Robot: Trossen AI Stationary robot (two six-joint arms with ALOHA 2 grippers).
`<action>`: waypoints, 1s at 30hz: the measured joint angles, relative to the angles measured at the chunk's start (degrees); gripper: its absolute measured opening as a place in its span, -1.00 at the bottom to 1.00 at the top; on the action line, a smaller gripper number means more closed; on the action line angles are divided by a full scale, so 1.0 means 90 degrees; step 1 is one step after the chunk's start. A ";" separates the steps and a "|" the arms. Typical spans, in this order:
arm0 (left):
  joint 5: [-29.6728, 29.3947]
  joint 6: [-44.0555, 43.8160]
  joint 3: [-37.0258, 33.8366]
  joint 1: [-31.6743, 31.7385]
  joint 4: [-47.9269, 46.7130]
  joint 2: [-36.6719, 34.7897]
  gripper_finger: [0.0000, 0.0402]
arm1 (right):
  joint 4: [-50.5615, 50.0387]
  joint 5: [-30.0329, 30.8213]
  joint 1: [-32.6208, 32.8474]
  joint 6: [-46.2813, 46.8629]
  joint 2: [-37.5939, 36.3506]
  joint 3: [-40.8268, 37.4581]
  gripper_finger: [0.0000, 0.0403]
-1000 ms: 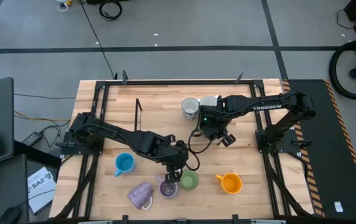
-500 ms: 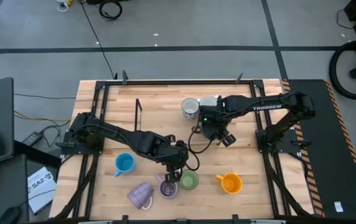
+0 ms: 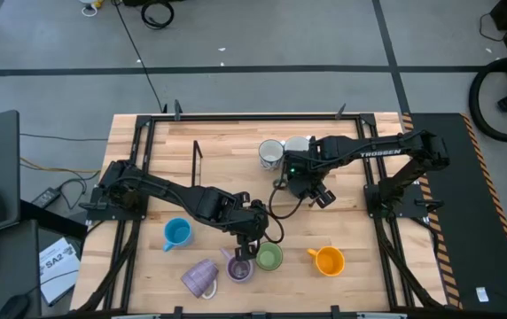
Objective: Place coffee mugs
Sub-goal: Align the brown mug with the light blue mug on the shelf
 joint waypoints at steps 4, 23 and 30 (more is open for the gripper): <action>0.0002 0.0000 0.0000 -0.0002 0.0001 0.0000 -0.52 | 0.0001 0.0001 0.0009 -0.0051 0.0000 0.0000 -0.18; 0.0000 -0.0002 0.0000 0.0000 0.0008 0.0000 -0.52 | 0.0228 0.0046 0.0009 0.1932 -0.0449 0.0000 -0.18; 0.0000 -0.0002 0.0000 0.0000 0.0036 0.0000 -0.52 | 0.0767 0.0046 0.0009 0.2836 -0.0425 0.0000 -0.18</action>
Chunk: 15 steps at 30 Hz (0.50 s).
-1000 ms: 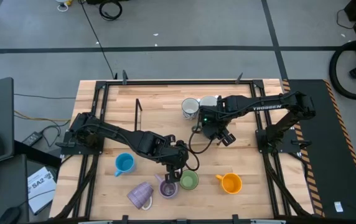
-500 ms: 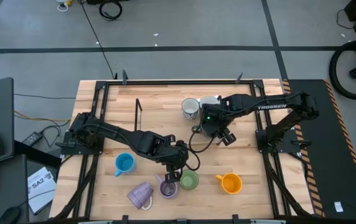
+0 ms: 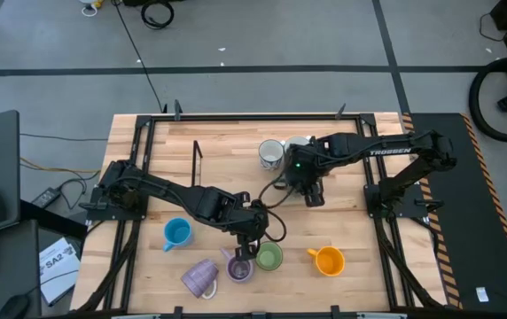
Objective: Place coffee mugs
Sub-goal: Align the brown mug with the light blue mug on the shelf
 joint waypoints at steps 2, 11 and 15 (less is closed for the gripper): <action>0.0000 -0.0002 0.0000 0.0000 0.0003 0.0000 -0.52 | 0.0107 0.0000 0.0000 0.0262 0.0000 0.0000 -0.18; 0.0000 -0.0002 0.0000 0.0000 0.0015 -0.0001 -0.52 | 0.0189 -0.0001 0.0000 0.1507 0.0000 0.0000 -0.19; 0.0000 0.0000 0.0000 0.0000 0.0013 0.0000 -0.52 | 0.0304 -0.0001 0.0000 0.1952 0.0000 0.0001 -0.19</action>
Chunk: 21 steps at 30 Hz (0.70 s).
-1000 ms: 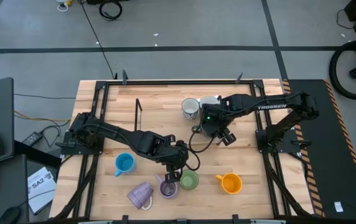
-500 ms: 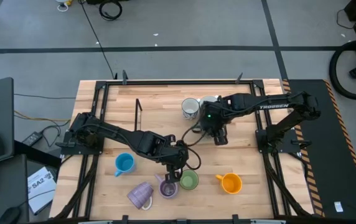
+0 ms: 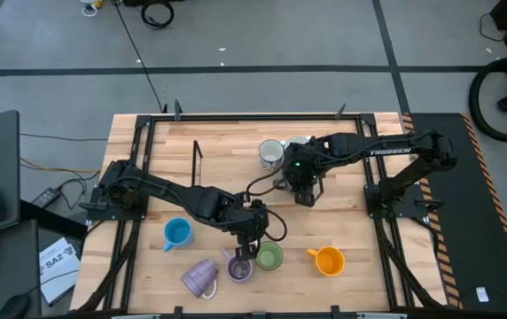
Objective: Place coffee mugs
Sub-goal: Align the brown mug with the light blue mug on the shelf
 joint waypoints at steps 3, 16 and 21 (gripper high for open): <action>0.0000 -0.0001 0.0000 0.0000 -0.0001 -0.0001 -0.52 | 0.0095 0.0000 0.0000 0.0278 0.0007 0.0001 -0.19; 0.0000 -0.0002 0.0000 0.0000 0.0023 -0.0002 -0.52 | 0.0125 0.0341 -0.0002 0.0395 0.0294 -0.0003 -0.19; 0.0000 -0.0001 0.0000 0.0000 0.0046 -0.0002 -0.52 | 0.0135 0.0356 -0.0002 0.0397 0.0422 0.0002 -0.19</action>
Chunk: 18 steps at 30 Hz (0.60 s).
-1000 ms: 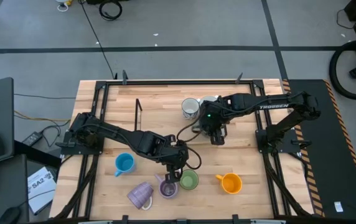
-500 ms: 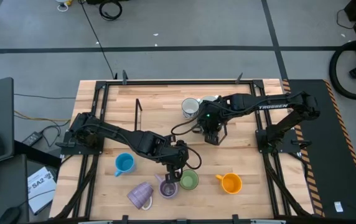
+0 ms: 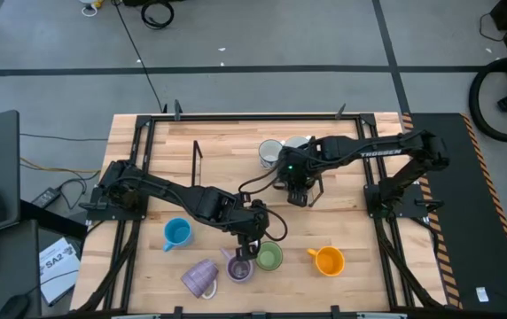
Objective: Place coffee mugs
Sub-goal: Align the brown mug with the light blue mug on the shelf
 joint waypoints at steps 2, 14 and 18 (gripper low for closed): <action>0.0000 -0.0001 0.0000 0.0000 0.0027 0.0000 -0.52 | -0.0012 -0.0001 0.0000 0.0000 0.0030 0.0000 -0.19; 0.0000 0.0001 0.0000 -0.0019 0.0049 0.0000 -0.52 | -0.0105 -0.0023 0.0002 0.0000 0.0047 0.0000 -0.44; 0.0002 -0.0007 0.0000 -0.0024 0.0050 0.0000 -0.52 | -0.0174 -0.0039 0.0002 -0.0058 0.0047 0.0000 -0.58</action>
